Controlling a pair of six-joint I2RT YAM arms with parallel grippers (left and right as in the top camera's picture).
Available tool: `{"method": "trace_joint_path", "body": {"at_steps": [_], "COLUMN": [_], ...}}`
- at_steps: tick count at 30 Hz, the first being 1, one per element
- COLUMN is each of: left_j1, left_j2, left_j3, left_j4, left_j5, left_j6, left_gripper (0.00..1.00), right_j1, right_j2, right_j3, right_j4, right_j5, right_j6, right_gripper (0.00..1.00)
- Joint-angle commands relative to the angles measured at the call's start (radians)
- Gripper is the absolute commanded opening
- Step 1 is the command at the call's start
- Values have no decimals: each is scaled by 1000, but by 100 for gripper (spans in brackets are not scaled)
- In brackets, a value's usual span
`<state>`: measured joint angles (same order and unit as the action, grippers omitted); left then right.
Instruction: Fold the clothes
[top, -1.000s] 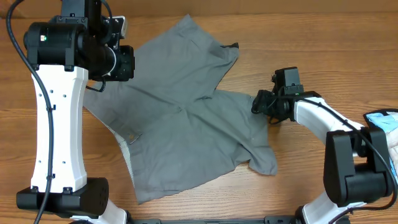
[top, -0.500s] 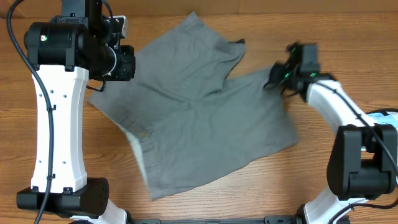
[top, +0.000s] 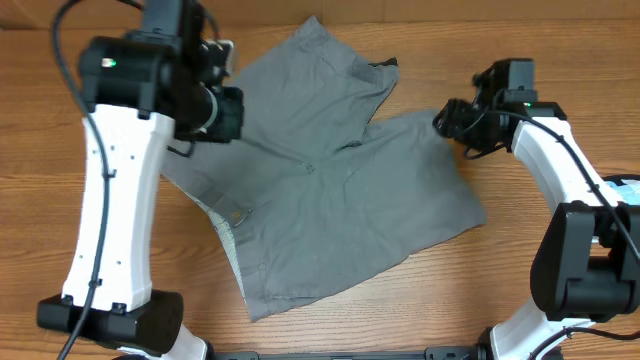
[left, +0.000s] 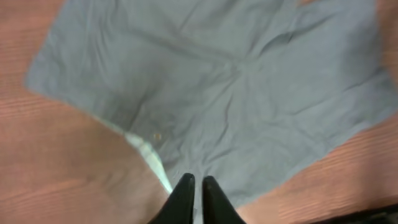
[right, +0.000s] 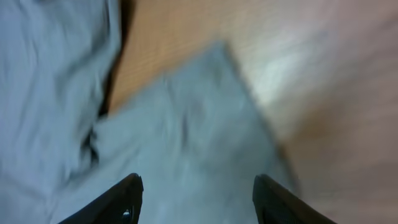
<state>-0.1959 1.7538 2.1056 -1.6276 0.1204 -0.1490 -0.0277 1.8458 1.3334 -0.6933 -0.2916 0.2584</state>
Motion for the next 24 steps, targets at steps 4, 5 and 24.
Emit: {"method": "trace_joint_path", "body": {"at_steps": [4,5,24], "left_j1": [-40,-40,-39], "left_j2": [-14,-14,-13], "left_j3": [-277,-334,-1237], "left_j4": [71,99,1013], "left_j5": [-120,-109,-50], "left_j6": [-234,-245,-509], "left_gripper": [4,4,4], "right_j1": [12,11,12], "right_j2": [-5,-8,-151], "right_j3": [13,13,13], "right_j4": [-92,-101,-241], "right_j5": [-51,-54,-129], "right_j6": [-5,-5,-59], "right_gripper": [60,60,61]}}
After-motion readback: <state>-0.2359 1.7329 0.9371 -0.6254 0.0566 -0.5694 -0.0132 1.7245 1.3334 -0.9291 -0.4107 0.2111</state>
